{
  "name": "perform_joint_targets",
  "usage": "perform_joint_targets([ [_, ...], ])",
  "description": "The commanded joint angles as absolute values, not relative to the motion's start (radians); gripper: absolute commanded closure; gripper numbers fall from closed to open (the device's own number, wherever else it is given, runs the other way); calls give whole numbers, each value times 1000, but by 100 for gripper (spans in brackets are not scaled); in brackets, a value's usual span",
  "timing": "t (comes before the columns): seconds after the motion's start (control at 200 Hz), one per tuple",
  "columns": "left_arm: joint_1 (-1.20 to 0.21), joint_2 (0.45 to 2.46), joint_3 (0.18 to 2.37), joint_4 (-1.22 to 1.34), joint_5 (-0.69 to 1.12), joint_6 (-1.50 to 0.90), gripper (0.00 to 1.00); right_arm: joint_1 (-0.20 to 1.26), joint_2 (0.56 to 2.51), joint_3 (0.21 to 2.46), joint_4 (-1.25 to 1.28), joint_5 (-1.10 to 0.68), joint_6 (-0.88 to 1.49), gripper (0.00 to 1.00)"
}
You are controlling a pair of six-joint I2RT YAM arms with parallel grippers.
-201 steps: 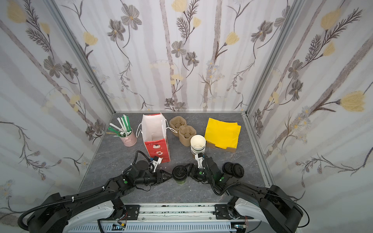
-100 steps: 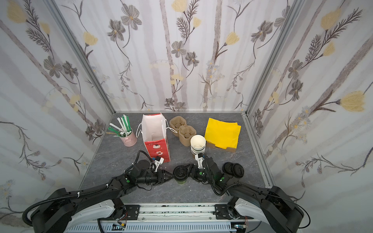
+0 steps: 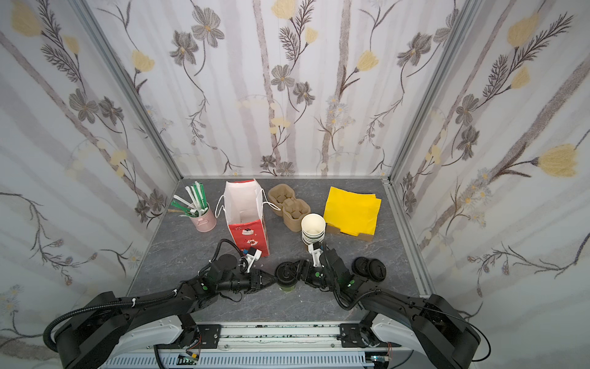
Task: Pack a coffee takeout order
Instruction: Close the lid on the coffee cup.
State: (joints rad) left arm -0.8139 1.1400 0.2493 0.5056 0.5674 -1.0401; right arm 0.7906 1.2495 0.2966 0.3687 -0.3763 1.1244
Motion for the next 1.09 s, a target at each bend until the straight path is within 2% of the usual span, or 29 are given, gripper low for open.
perform_joint_targets([
  [0.0, -814, 1137, 243, 338, 515, -1027, 67, 793, 1261, 296, 281, -386, 1120, 22],
  [0.225, -811, 1063, 313, 339, 466, -1032, 60, 793, 1266, 303, 285, -385, 1117, 22],
  [0.475, -811, 1031, 360, 330, 381, -1055, 59, 793, 1256, 304, 287, -378, 1118, 22],
  [0.684, -810, 1089, 370, 324, 267, -1073, 61, 794, 1250, 303, 281, -372, 1118, 22],
  [1.089, -811, 1160, 403, 353, 299, -1048, 58, 795, 1239, 302, 280, -373, 1118, 22],
])
